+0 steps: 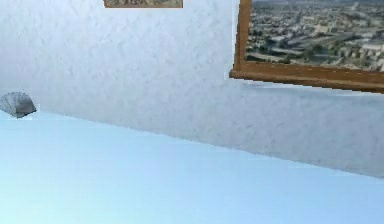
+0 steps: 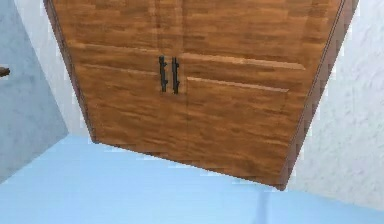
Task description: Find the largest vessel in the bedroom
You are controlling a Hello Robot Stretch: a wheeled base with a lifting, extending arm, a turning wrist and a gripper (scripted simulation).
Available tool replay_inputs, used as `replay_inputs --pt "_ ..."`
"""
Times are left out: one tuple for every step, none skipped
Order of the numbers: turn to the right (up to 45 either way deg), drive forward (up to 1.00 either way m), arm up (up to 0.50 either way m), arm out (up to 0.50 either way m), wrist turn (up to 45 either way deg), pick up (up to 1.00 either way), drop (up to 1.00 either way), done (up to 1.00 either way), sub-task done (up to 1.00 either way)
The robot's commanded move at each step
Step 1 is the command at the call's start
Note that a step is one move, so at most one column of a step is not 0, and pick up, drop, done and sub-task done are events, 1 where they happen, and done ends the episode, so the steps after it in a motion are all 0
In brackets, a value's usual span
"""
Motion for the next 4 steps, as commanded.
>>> replay_inputs --pt "0.0 0.45 0.00 0.00 0.0 0.00 0.00 0.00 0.00" --pt "-45.0 0.00 0.00 0.00 0.0 0.00 0.00 0.00 0.00" --pt "-12.0 0.00 0.00 0.00 0.0 0.00 0.00 0.00 0.00" --pt "0.0 1.00 0.00 0.00 0.0 0.00 0.00 0.00 0.00"
